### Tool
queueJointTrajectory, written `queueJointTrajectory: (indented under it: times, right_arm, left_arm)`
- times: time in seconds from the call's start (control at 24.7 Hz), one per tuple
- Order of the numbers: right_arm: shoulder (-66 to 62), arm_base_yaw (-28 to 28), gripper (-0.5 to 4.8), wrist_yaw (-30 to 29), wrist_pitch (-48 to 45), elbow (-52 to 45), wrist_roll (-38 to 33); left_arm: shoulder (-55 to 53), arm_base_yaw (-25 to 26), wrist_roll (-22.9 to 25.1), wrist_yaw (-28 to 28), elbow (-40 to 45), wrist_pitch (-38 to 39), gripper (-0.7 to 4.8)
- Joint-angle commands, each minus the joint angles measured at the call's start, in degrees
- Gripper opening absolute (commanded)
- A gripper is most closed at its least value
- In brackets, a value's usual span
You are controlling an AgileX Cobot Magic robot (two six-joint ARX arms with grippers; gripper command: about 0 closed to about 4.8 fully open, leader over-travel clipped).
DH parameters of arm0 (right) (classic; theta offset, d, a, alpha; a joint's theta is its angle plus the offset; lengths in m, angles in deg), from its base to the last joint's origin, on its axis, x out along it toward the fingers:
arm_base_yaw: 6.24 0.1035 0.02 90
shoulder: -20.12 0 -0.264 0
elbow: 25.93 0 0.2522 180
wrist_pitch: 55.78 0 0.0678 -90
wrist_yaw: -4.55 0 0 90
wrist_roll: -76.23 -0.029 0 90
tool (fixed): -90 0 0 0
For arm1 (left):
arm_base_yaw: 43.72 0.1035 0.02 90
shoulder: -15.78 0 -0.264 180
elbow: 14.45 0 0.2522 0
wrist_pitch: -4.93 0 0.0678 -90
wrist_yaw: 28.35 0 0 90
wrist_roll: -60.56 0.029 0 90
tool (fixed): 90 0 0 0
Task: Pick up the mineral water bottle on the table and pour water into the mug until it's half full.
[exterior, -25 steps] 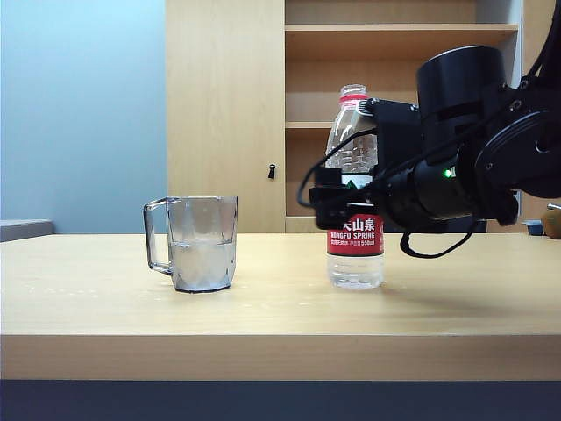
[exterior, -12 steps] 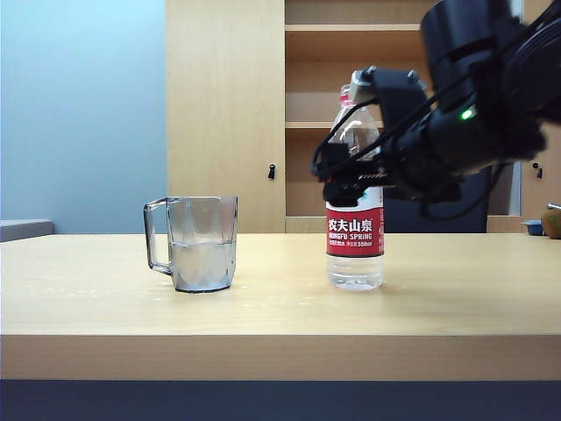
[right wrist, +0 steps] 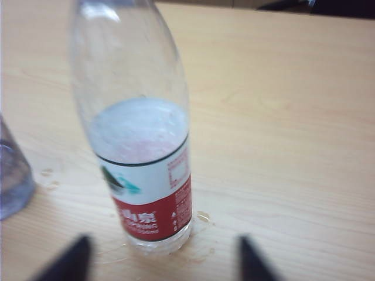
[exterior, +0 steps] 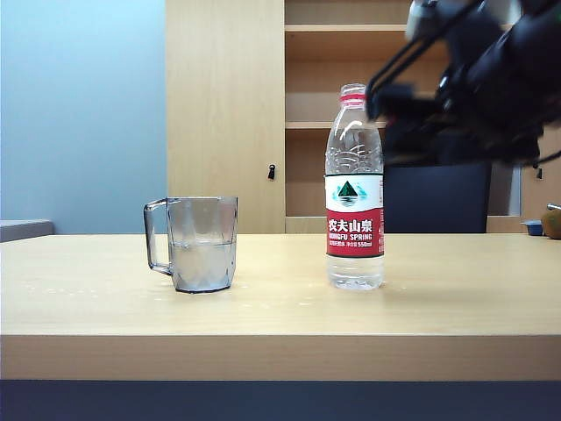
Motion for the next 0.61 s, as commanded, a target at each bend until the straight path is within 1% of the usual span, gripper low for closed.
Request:
queueJointTrajectory:
  times: [0.04, 0.08, 0.12, 0.2, 0.24, 0.32, 0.41, 0.45, 0.49, 0.61]
  right_arm:
    - [7.8, 3.2, 0.62, 3.2, 1.0, -3.1, -0.5]
    - [9.9, 4.1, 0.34, 3.2, 1.6, -3.6, -0.5]
    - [12.4, 5.3, -0.09, 3.2, 3.4, -3.8, -0.5]
    - [16.6, 6.7, -0.09, 3.2, 6.0, -4.1, -0.6]
    - [19.1, 7.9, -0.09, 3.3, 7.7, -4.1, -0.6]
    - [22.6, 10.0, -0.09, 4.0, 9.3, -4.0, -0.7]
    - [27.5, 12.6, -0.09, 6.4, 12.3, -4.0, -0.7]
    - [31.4, 15.6, -0.09, 8.9, 14.6, -4.0, -0.7]
    - [34.4, 17.2, -0.09, 11.1, 16.6, -4.0, -0.7]
    - [41.3, 22.6, -0.09, 12.9, 20.8, -4.0, -0.7]
  left_arm:
    - [5.0, 0.0, -0.2, -7.9, 0.1, -1.1, -0.06]
    - [6.7, 0.0, -0.2, -9.6, 0.2, -1.0, -0.06]
    - [8.8, 0.0, -0.4, -11.3, 0.5, -0.9, -0.06]
    - [12.2, 0.0, -1.8, -13.9, 1.0, -1.0, -0.06]
    - [13.5, 0.0, -2.6, -16.1, 1.5, -1.5, -0.06]
    - [13.2, 0.0, -3.3, -20.1, 1.5, -0.6, -0.06]
    - [13.2, 0.0, -3.4, -21.0, 2.1, -0.6, -0.06]
    - [13.2, 0.0, -3.2, -21.3, 3.0, -1.7, -0.06]
    - [13.2, 0.0, -3.2, -21.6, 3.8, -2.3, -0.06]
    - [13.2, 0.0, -3.6, -22.8, 7.0, -4.3, -0.06]
